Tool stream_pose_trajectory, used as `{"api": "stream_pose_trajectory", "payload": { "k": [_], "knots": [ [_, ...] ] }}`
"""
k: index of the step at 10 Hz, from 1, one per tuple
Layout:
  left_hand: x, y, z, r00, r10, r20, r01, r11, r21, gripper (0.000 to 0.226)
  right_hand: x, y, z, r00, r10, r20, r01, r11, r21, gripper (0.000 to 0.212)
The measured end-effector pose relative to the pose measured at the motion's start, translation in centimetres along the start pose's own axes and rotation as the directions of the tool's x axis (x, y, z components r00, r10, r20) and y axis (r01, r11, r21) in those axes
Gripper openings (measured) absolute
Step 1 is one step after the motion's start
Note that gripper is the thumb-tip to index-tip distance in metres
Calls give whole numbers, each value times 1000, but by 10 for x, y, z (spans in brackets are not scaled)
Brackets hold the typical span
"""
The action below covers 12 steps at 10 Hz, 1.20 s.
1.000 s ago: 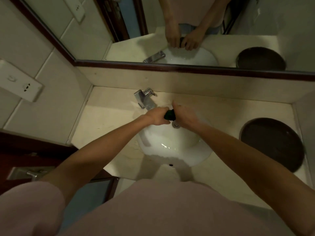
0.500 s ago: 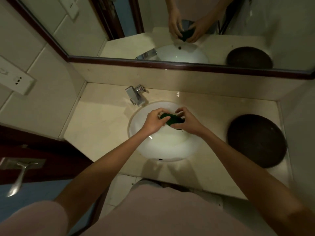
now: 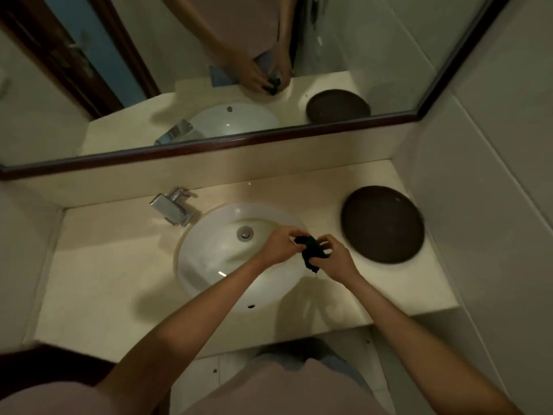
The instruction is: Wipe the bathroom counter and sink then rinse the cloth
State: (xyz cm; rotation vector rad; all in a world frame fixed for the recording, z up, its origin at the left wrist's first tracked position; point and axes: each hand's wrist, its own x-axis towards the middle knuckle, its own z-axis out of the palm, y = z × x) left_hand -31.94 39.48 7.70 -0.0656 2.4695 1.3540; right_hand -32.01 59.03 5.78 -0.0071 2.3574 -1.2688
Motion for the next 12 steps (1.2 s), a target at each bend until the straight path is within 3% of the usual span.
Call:
{"api": "stream_pose_trajectory", "payload": {
  "k": [2,3,5,6,8,9,10,11,12],
  "knots": [
    [25,-5,53,973,-224,52,208,954,218,45,22,39,-87,959,104,-264,-142,981,-131,48],
    [34,-14,67,934,-357,16,331,881,339,49,52,57,-132,931,159,-328,-214,967,-136,46],
    [34,-25,90,878,-473,-70,462,802,378,36,97,90,-176,931,242,-275,-296,939,-177,44],
    [28,-29,97,869,-492,-51,469,786,404,14,107,97,-176,940,231,-253,-278,945,-171,45],
    [15,-28,109,882,-469,-46,450,809,379,21,114,102,-167,939,239,-249,-302,918,-256,60],
    [12,-26,107,886,-463,-12,435,824,364,21,111,94,-159,938,143,-316,-272,869,-414,63],
    [6,-24,93,887,-460,35,415,828,377,29,101,73,-148,937,23,-348,-183,883,-433,52],
    [1,-31,68,907,-422,-13,400,849,346,37,94,47,-132,937,-97,-335,-19,945,-327,35],
    [-12,-39,40,911,-396,-114,412,877,249,31,84,17,-113,966,-153,-209,103,967,-234,17]
  ]
}}
